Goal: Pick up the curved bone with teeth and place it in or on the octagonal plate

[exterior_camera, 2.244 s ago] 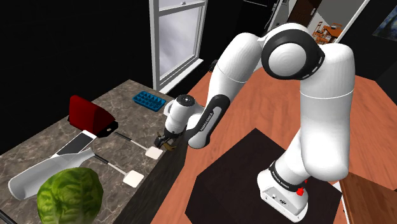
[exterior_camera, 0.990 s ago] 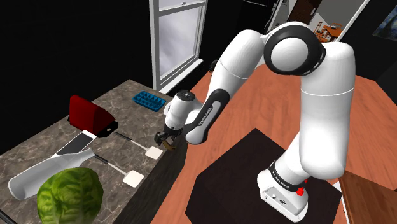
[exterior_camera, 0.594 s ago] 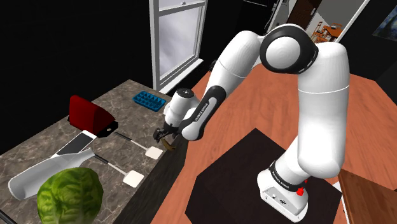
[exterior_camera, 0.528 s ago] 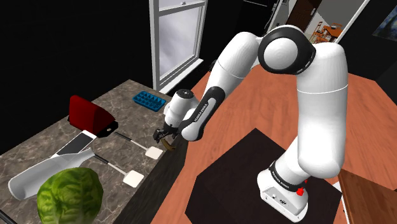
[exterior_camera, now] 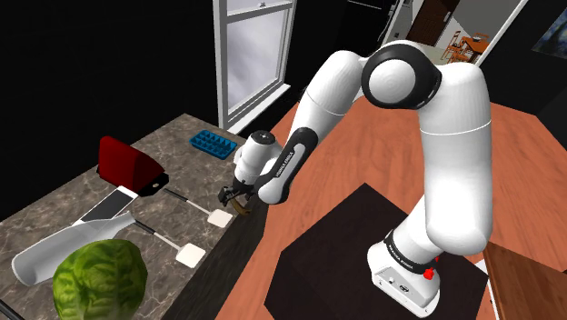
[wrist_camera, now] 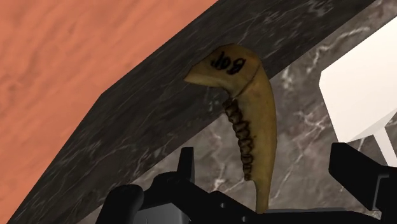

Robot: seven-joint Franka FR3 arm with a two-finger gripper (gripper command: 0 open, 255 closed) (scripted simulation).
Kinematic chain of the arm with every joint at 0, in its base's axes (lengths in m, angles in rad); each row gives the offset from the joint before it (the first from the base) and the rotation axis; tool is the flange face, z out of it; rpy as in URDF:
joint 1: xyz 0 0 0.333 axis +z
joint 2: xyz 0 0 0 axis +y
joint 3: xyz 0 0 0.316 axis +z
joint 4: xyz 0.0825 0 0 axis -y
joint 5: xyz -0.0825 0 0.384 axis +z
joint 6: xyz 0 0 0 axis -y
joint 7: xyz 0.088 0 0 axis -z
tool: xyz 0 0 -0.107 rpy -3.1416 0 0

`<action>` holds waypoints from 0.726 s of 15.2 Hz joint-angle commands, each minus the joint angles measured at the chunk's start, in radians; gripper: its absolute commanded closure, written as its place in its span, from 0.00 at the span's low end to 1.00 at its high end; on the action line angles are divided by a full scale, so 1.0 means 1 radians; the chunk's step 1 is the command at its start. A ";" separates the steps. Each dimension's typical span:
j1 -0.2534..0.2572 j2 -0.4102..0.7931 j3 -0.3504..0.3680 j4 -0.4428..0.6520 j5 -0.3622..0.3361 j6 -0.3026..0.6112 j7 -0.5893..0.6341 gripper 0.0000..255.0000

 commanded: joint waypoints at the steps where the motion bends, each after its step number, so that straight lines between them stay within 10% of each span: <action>1: 0.000 0.000 0.000 0.000 0.000 0.000 0.000 0.00; 2: 0.000 0.000 0.000 0.000 0.000 0.000 0.000 1.00; 11: 0.000 0.000 0.000 0.000 0.000 0.000 0.000 1.00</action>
